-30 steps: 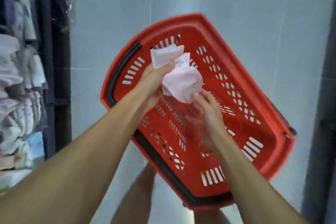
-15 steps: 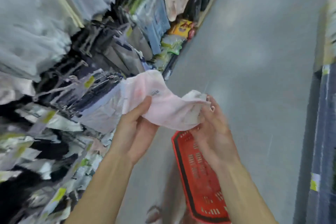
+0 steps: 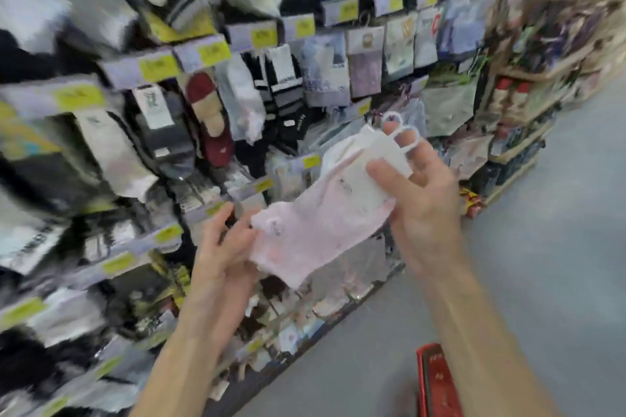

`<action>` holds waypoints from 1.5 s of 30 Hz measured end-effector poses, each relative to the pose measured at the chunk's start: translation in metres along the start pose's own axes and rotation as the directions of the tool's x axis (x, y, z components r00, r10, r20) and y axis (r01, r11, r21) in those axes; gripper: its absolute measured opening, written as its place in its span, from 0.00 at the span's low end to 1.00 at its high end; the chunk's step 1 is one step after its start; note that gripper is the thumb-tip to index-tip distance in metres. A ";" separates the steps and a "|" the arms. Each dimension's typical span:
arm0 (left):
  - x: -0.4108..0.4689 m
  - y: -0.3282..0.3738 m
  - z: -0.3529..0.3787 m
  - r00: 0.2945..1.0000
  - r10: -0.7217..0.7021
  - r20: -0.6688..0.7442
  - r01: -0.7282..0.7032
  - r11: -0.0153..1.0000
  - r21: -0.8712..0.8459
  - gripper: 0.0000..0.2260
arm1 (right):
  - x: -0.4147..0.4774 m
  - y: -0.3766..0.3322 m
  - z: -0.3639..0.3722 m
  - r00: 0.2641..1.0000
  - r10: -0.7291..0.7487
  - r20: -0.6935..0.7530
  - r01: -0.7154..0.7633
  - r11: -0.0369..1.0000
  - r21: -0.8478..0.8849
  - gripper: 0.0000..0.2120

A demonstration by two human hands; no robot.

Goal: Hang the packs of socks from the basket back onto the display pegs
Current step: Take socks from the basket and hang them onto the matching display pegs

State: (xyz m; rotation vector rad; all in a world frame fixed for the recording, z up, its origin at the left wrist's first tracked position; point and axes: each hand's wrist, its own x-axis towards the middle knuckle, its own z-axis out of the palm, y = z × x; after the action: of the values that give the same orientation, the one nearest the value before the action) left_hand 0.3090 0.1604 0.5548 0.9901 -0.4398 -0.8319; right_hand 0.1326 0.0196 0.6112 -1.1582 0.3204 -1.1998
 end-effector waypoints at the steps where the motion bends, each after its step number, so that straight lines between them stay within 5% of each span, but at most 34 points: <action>1: -0.015 0.024 -0.012 0.995 0.094 -0.034 -0.090 0.991 0.102 0.31 | -0.007 -0.011 0.030 0.998 -0.005 0.063 0.007 1.000 -0.028 0.15; 3: -0.052 0.070 -0.028 0.949 0.316 -0.020 -0.283 0.875 0.393 0.35 | -0.023 -0.031 0.092 0.986 -0.022 0.166 0.044 0.990 -0.131 0.14; 5: -0.089 0.109 -0.036 0.888 0.439 0.138 -0.415 0.632 0.654 0.43 | -0.044 -0.043 0.153 0.965 -0.059 0.257 0.137 0.945 -0.298 0.13; 7: -0.121 0.137 -0.039 0.835 0.497 0.237 -0.482 0.452 0.750 0.46 | -0.070 -0.050 0.209 0.938 -0.092 0.335 0.230 0.887 -0.400 0.14; 11: -0.166 0.193 -0.055 0.760 0.613 0.218 -0.575 0.477 0.664 0.35 | -0.118 -0.063 0.286 0.834 -0.105 0.542 0.284 0.923 -0.259 0.14; 17: -0.215 0.247 -0.090 0.693 0.715 0.087 -0.563 0.462 0.685 0.33 | -0.146 -0.077 0.332 0.643 0.029 0.765 -0.059 0.998 0.012 0.20; 21: -0.235 0.265 -0.101 0.655 0.752 0.073 -0.548 0.406 0.731 0.36 | -0.157 -0.082 0.353 0.566 0.032 0.824 -0.143 0.988 0.060 0.20; 29: -0.272 0.302 -0.129 0.620 0.777 0.108 -0.608 0.388 0.693 0.36 | -0.183 -0.094 0.406 0.542 -0.021 0.840 -0.095 0.992 0.086 0.16; 36: -0.296 0.324 -0.169 0.553 0.830 0.063 -0.659 0.391 0.642 0.22 | -0.208 -0.079 0.446 0.619 -0.078 0.781 0.025 0.997 0.080 0.09; 45: -0.270 0.366 -0.237 0.449 0.878 -0.164 -0.732 0.467 0.496 0.17 | -0.185 -0.051 0.493 0.624 -0.021 0.781 -0.147 0.979 0.144 0.15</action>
State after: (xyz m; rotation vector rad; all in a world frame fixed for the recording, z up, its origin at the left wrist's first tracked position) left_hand 0.4499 0.6074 0.7635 1.0758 -0.6499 0.3984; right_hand 0.3908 0.4403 0.8021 -1.3664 -0.4246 -0.5402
